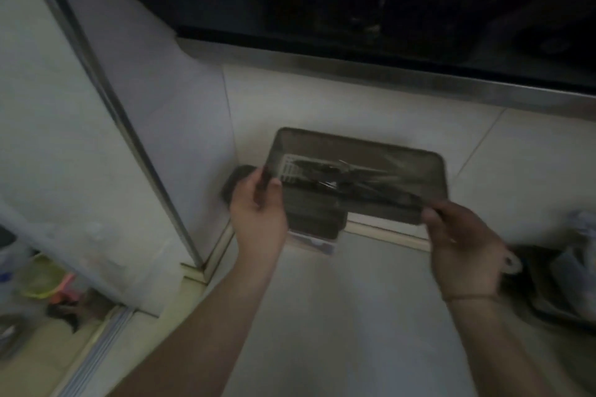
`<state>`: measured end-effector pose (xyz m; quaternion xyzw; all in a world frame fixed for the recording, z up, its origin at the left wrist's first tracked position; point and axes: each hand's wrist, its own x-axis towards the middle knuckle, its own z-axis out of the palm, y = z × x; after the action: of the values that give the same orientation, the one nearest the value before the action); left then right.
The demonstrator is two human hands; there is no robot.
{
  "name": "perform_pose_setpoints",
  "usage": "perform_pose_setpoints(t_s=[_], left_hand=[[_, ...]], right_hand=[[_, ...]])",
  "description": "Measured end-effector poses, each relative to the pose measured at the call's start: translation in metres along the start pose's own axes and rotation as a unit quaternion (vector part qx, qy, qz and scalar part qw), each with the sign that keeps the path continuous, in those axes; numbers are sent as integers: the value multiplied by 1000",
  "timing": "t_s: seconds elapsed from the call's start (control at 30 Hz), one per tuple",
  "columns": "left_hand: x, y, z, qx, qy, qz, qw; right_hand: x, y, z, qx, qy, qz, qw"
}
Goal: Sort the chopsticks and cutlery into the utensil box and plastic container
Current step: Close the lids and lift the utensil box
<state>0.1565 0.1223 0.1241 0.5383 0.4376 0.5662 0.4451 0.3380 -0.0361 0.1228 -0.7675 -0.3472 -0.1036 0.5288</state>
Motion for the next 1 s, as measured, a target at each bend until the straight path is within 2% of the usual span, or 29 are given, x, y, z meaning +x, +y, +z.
perform_pose_setpoints(t_s=[0.17,0.3,0.37,0.47,0.53,0.67,0.9,1.0], left_hand=[[72,-47,-23,57,74,-60,994],[81,-69,-29,141,49,-62,987],[81,-84,-27,113,43,-79,989],[77,-102,-22,47,79,-145,985],[66,-81,-22,18,97,-176,980],[57,-94,-25,59,66,-166,982],[52,-108,-29,127,-24,-88,988],[53,-110,-33,164,-61,-70,982]], right_hand=[[-8,-18,88,41,-76,19,996],[-23,-5,113,24,-183,66,981],[-28,0,110,17,-204,55,977],[-29,5,101,4,-250,27,968],[-30,10,99,21,-269,66,961],[-35,12,104,-27,-269,79,959],[-47,14,110,25,-214,134,967],[-48,15,111,10,-190,134,973]])
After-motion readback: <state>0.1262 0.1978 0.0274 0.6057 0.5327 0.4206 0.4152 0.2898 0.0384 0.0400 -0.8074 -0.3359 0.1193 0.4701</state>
